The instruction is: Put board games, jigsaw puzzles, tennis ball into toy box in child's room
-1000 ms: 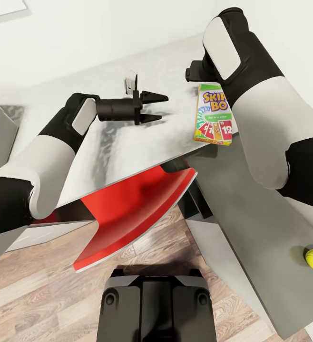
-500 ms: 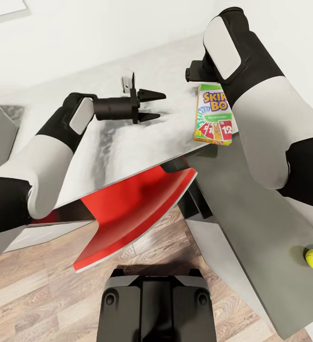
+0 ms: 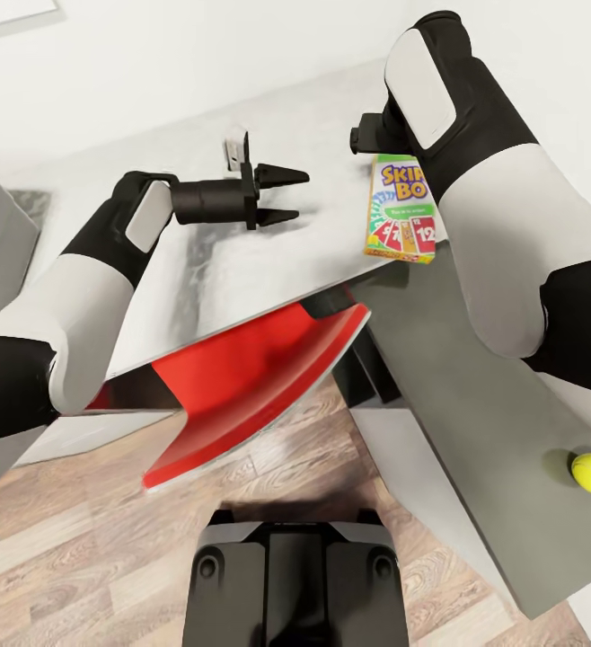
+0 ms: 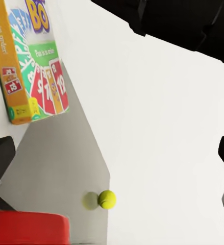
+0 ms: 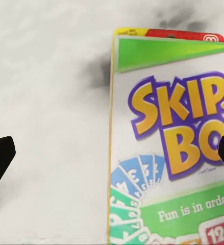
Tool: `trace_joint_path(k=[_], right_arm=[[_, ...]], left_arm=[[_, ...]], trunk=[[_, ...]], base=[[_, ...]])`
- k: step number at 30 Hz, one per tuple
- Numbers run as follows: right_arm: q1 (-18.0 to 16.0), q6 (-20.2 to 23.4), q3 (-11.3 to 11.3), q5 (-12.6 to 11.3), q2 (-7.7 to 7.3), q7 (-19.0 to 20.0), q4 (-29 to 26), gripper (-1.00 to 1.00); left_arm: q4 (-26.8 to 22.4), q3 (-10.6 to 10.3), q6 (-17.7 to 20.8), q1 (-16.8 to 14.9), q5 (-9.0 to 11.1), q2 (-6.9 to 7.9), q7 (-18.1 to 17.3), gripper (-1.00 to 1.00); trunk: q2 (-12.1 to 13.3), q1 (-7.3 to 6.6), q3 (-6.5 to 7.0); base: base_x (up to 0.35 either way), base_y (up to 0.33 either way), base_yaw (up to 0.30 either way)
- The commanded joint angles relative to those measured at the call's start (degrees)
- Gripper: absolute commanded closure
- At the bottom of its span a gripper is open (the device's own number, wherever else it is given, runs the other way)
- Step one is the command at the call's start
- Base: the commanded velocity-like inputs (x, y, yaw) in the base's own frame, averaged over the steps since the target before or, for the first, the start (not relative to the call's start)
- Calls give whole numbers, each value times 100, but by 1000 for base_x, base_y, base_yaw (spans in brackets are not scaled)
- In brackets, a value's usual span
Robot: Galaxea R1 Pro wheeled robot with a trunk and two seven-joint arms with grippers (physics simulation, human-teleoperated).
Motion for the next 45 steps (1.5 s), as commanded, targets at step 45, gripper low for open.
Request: trace_joint_path(k=[45], right_arm=[[-5,-1,11,-50,0,-5,-1,-100]], left_arm=[[-20,-10,21,-4,8,16,-21,-100]], trunk=[[-9,1,332]], base=[[-46,15,0]])
